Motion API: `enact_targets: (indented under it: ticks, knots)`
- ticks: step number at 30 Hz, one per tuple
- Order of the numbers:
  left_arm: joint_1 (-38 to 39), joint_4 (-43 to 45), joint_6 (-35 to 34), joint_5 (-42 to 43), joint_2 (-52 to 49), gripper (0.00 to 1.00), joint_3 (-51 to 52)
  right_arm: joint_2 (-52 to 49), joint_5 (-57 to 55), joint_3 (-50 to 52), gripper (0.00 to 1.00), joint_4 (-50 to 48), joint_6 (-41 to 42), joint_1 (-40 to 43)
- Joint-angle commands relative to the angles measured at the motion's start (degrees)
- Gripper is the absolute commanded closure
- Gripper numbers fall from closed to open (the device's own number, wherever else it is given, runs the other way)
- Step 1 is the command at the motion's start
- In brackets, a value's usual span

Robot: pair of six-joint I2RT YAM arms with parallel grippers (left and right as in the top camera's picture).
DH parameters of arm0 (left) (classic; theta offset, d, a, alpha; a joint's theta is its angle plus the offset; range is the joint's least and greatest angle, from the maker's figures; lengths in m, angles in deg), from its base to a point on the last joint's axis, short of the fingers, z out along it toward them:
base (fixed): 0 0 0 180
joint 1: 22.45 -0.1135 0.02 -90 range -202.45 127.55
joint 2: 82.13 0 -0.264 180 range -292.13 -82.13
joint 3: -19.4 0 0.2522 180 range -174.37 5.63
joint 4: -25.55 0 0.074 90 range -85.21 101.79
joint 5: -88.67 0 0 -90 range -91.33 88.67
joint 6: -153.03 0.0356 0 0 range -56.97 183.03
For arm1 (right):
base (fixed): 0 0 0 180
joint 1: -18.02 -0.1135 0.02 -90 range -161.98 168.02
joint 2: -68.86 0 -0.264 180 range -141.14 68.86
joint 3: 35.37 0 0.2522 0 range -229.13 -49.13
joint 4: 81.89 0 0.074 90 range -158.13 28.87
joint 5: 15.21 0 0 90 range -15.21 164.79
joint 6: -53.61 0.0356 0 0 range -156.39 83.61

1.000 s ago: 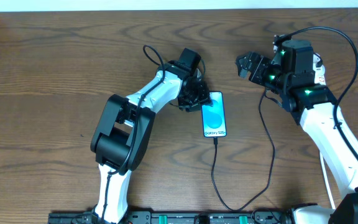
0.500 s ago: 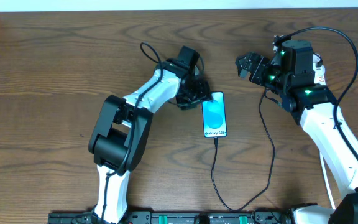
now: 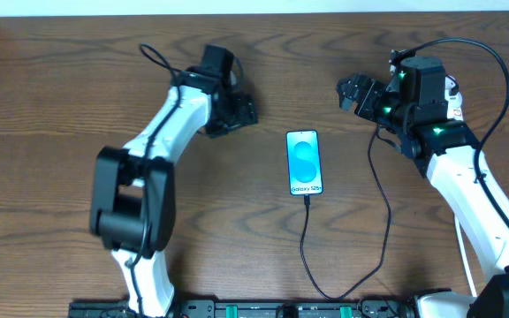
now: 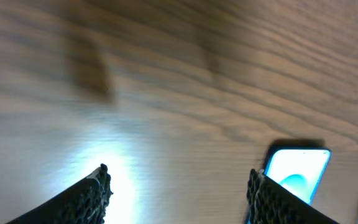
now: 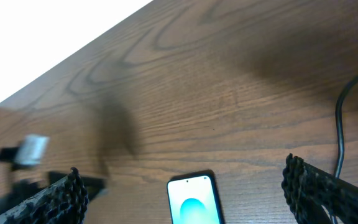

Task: Plug charger to phone and switch on socket
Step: 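Raise the left gripper and withdraw it up-left away from the phone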

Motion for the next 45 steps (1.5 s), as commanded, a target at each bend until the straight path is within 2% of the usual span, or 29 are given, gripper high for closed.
enact_targets:
  ticks: [1,5,10,16,17,18,23,35,38,41,45]
  knots:
    - [-0.79,-3.93,2.69,-13.88,6.97,0.28,0.33,0.57,-1.16,-0.11,0.01,0.00,-1.09,0.17]
    - [-0.72,-9.07,2.86,-24.94,14.27,0.28,0.33,0.46,-1.75,-0.11,0.01,0.20,-1.07,0.17]
    - [-0.72,-12.07,2.86,-32.74,23.61,0.28,0.33,0.46,-3.19,-0.09,0.01,2.05,-1.09,0.17]
    - [-0.72,-12.74,2.84,-33.18,34.91,0.28,0.33,0.46,-3.82,-0.09,0.01,8.61,-1.09,0.17]
    - [-0.72,-12.83,2.84,-33.18,36.41,0.15,0.33,0.46,-3.85,-0.09,0.01,9.62,-1.09,0.17]
    - [-0.72,-13.14,2.84,-33.20,38.16,0.07,0.33,0.46,-3.91,-0.09,0.01,10.01,-1.09,0.20]
    - [-0.72,-14.36,2.86,-33.20,41.40,0.07,0.33,0.46,-3.85,-0.07,0.01,9.68,-0.57,0.17]
    - [-0.72,-14.69,2.84,-33.20,41.35,0.06,0.35,0.46,-4.17,-0.09,0.01,8.07,0.72,0.20]
    - [-0.72,-14.69,2.84,-33.20,41.35,0.06,0.35,0.48,2.34,-0.22,0.01,5.86,-8.70,0.70]
    - [-0.72,-14.69,2.84,-33.20,41.35,0.07,0.35,0.48,8.20,-2.16,0.01,7.67,-13.68,2.80]
    - [-0.72,-14.69,2.84,-33.20,41.35,0.07,0.35,0.46,12.72,-11.82,0.01,22.43,-21.92,10.23]
